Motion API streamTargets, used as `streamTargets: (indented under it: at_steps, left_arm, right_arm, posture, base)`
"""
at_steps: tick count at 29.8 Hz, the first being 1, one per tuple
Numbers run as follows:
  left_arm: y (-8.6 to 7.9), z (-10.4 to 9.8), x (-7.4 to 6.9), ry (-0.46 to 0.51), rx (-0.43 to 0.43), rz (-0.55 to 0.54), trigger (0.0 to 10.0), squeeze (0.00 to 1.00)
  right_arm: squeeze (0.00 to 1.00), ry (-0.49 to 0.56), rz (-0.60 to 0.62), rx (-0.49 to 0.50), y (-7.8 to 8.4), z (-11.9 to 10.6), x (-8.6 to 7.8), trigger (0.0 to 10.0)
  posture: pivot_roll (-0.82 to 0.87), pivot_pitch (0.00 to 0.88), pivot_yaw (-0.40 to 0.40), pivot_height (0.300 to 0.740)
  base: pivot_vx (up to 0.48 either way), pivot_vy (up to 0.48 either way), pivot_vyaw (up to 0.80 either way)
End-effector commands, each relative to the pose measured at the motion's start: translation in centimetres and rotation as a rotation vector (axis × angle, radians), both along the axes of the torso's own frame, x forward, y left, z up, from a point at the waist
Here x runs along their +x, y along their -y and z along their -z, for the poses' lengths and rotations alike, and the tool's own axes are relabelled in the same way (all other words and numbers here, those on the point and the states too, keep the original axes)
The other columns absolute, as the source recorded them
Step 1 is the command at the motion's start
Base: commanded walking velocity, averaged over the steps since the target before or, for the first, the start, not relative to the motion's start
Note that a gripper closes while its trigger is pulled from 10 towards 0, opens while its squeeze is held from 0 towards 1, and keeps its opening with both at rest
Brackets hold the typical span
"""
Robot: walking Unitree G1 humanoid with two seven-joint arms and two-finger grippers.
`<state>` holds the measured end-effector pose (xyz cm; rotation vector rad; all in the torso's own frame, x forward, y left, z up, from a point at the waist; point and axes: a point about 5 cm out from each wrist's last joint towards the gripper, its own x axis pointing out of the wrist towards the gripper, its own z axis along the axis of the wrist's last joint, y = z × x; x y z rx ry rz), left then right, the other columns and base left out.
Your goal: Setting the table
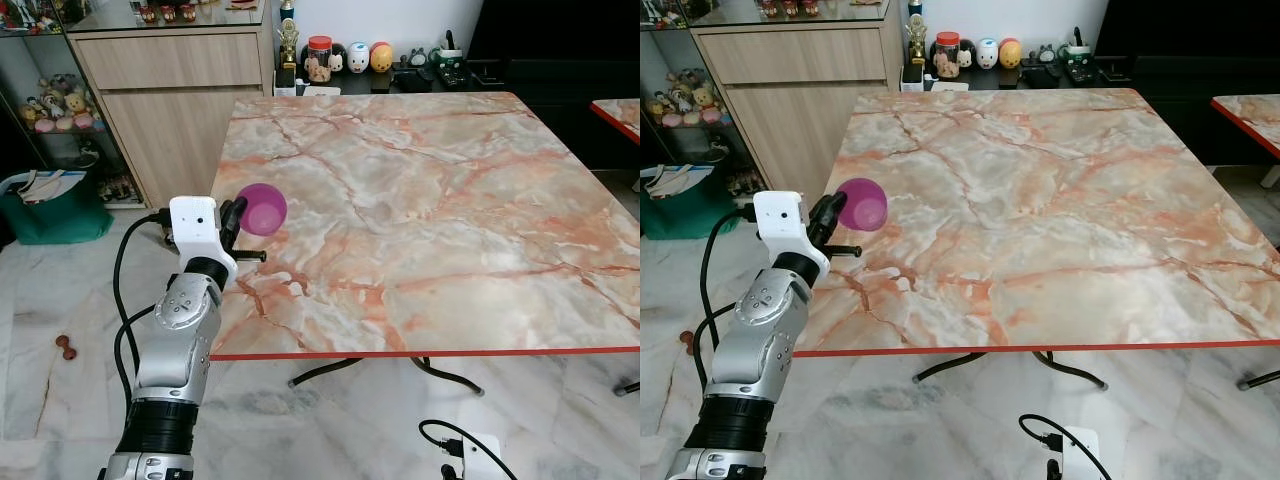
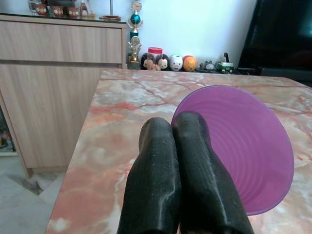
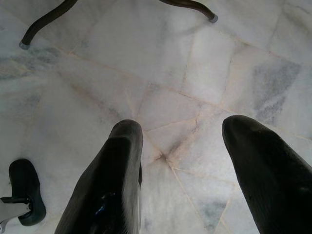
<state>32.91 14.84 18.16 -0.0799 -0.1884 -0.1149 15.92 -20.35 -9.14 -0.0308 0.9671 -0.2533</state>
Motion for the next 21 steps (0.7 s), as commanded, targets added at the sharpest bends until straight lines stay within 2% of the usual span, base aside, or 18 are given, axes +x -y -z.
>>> streamTargets:
  at_steps: [1,13,21]
  left_arm:
    - [-0.1,-0.29,-0.05,0.027,0.027,-0.003,10.0,0.0]
    - [0.09,-0.54,0.1,0.039,0.052,0.007,10.0,0.0]
    - [-0.13,-0.37,-0.01,0.037,0.051,-0.002,10.0,0.0]
  right_arm:
    - [0.0,0.015,0.016,0.004,-0.05,-0.08,0.14,10.0]
    - [0.0,0.03,0.026,0.01,-0.39,-0.17,0.44,10.0]
    - [0.0,0.02,0.024,0.012,-0.27,-0.03,0.08,10.0]
  posture:
    - [0.04,0.0,-0.01,0.74]
    - [0.05,0.0,-0.008,0.74]
    - [0.05,0.0,-0.013,0.74]
  base:
    - [0.0,-0.356,0.0]
    - [0.0,-0.374,0.0]
    - [0.0,-0.374,0.0]
